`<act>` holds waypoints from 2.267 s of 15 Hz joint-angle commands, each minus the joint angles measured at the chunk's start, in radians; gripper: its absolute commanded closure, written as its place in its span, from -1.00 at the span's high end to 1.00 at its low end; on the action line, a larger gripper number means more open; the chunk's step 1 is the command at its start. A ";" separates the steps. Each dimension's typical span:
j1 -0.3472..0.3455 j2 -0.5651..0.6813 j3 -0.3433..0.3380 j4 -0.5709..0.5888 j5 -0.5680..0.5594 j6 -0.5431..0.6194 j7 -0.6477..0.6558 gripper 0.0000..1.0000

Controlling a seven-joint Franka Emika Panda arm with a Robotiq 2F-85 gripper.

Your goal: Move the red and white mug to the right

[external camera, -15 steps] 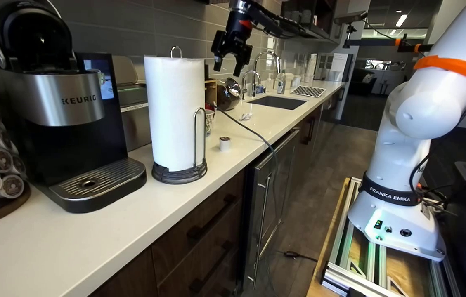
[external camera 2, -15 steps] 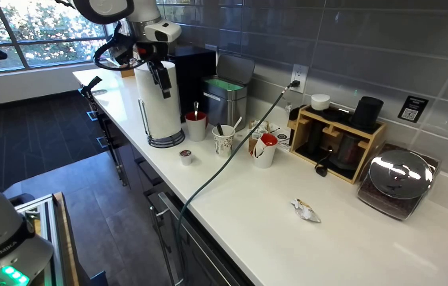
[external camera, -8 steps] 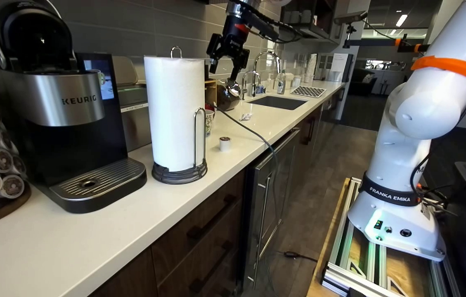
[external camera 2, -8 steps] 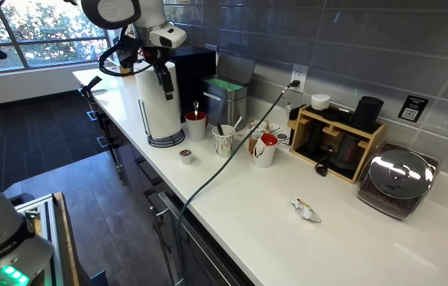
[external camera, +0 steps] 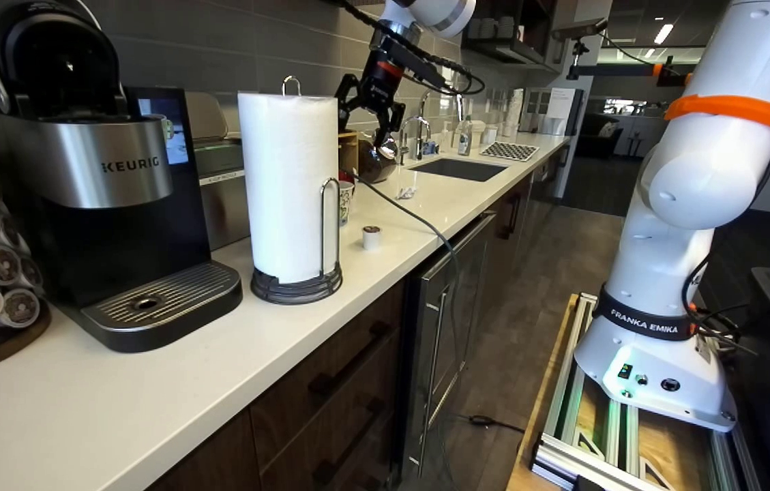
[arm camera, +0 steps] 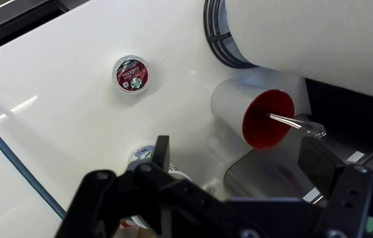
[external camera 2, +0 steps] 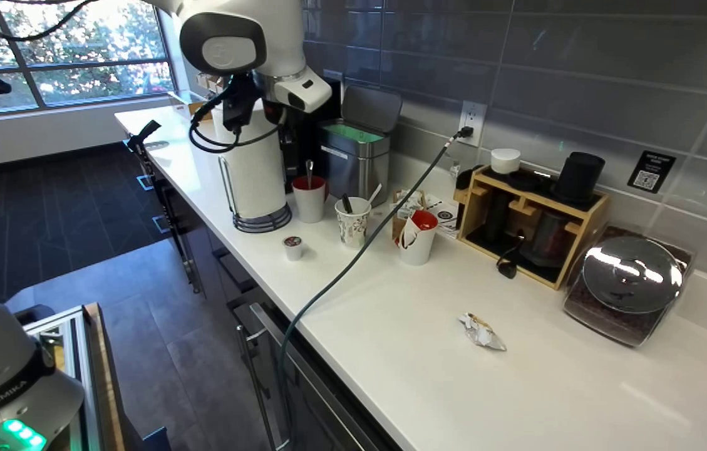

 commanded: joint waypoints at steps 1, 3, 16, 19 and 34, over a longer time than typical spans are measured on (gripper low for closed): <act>0.002 0.126 0.020 0.088 0.053 0.031 0.054 1.00; 0.009 0.178 0.039 0.119 0.053 0.051 0.109 1.00; 0.024 0.274 0.076 0.162 0.031 0.143 0.216 1.00; 0.029 0.322 0.086 0.191 0.023 0.153 0.214 1.00; 0.063 0.519 0.069 0.334 -0.039 0.147 0.301 0.84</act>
